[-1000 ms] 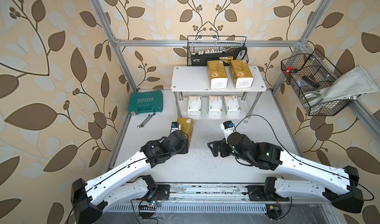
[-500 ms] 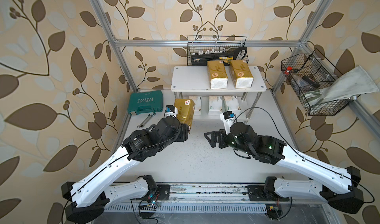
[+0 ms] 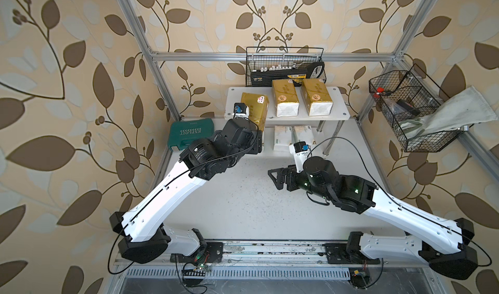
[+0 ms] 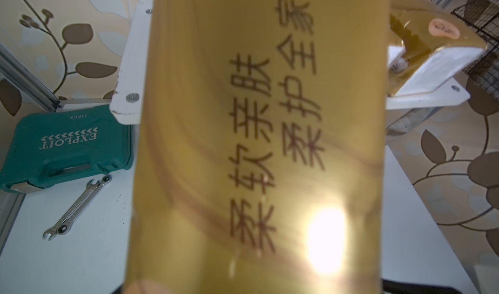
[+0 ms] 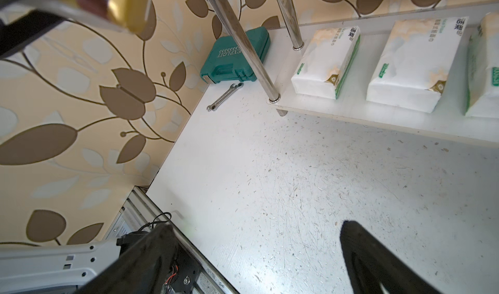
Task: Place the tissue boxes on the shelf by color
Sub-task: Place a box of tissues on the shelf.
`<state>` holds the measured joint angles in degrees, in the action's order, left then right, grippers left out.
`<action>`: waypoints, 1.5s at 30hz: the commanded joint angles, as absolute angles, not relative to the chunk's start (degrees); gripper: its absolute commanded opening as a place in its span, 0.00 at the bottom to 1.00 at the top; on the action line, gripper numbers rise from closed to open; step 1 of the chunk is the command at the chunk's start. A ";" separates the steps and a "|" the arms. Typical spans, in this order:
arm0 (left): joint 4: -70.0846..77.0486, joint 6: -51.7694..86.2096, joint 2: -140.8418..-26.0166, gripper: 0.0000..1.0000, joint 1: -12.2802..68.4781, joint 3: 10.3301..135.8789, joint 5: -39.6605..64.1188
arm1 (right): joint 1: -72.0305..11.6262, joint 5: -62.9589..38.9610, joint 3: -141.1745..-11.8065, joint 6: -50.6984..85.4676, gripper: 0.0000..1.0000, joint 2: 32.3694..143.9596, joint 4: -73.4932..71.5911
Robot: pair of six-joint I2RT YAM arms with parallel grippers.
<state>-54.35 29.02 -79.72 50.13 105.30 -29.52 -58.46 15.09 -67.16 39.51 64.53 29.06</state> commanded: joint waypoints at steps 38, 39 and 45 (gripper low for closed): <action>-59.14 28.51 -107.74 0.74 33.71 135.82 -20.87 | -56.86 22.74 -69.35 36.30 0.99 63.06 31.46; -59.15 28.63 -107.91 0.76 33.73 135.88 -20.90 | -56.83 22.75 -69.25 36.30 0.99 62.89 31.46; -58.81 28.56 -108.28 0.87 33.59 135.97 -20.98 | -56.68 22.61 -68.87 36.48 0.99 62.60 31.57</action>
